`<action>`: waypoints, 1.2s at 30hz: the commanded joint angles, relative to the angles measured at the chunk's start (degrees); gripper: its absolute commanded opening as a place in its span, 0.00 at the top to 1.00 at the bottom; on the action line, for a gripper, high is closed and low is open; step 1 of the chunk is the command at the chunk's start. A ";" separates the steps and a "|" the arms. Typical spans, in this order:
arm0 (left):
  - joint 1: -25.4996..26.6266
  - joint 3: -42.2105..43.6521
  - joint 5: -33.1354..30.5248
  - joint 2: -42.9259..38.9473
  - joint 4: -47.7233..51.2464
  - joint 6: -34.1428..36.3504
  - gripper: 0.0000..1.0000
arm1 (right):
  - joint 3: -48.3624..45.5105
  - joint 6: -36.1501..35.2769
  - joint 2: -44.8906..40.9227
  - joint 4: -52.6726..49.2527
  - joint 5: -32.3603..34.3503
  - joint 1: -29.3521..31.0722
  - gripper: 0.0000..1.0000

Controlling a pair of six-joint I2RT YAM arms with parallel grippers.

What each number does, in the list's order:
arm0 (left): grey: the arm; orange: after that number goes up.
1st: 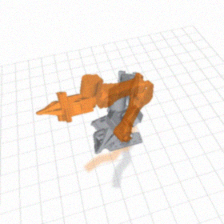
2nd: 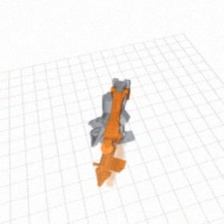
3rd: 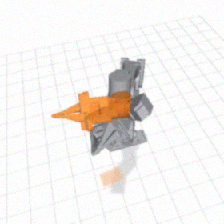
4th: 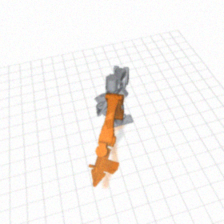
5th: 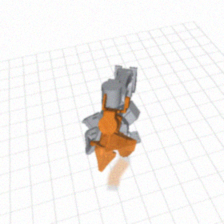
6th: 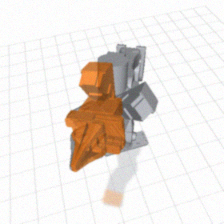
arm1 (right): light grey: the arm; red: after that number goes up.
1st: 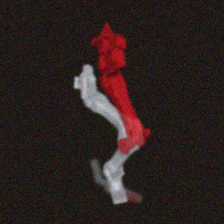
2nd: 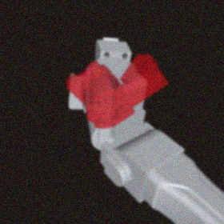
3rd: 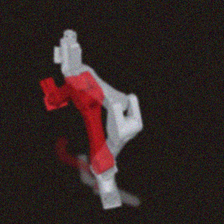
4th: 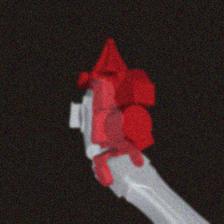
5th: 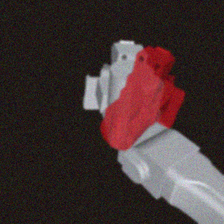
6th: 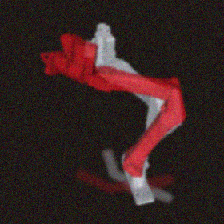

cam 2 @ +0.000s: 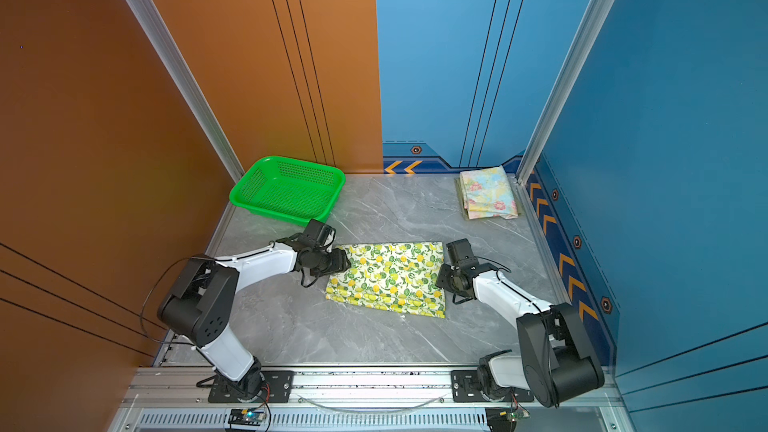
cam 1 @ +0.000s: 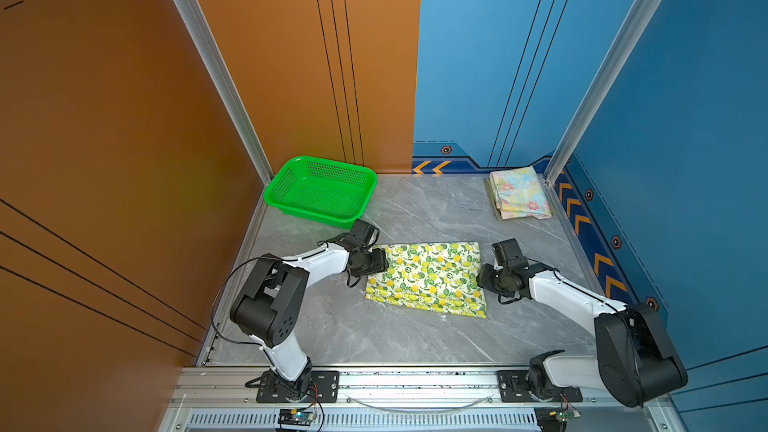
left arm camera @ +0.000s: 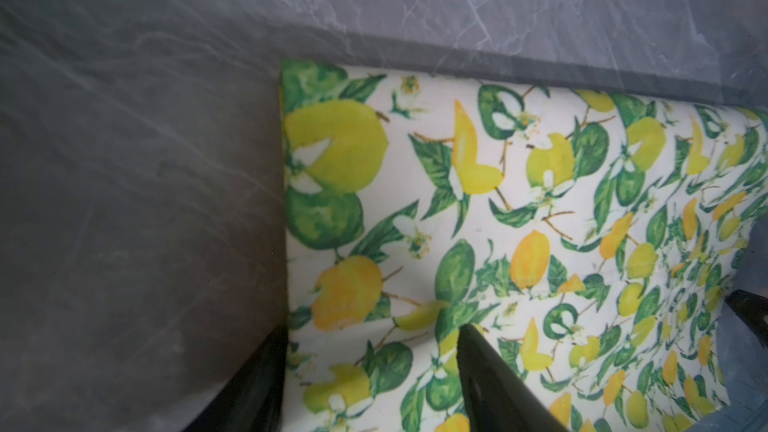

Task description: Fold and stack the skirts

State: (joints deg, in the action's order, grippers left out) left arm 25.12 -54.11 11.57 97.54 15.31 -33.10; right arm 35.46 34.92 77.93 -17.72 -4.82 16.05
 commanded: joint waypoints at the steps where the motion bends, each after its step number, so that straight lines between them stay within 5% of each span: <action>1: 0.66 1.27 -1.45 3.30 7.34 1.37 0.35 | -0.68 0.68 2.19 2.83 -1.29 0.31 0.53; 16: 1.85 0.89 -1.13 7.05 8.46 0.85 0.41 | -0.93 2.34 7.50 6.54 -0.89 4.23 0.73; 24: 1.43 -1.02 -3.80 6.24 11.69 1.24 1.00 | -0.88 2.02 6.10 5.52 -0.59 3.96 0.73; 36: 2.94 -13.55 -18.05 -2.86 27.64 6.61 1.00 | -1.52 2.38 2.94 7.66 -3.86 1.18 0.57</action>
State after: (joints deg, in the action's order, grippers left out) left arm 26.72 -64.55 -0.78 96.95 36.27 -28.86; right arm 34.74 36.34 80.75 -9.82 -6.39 17.56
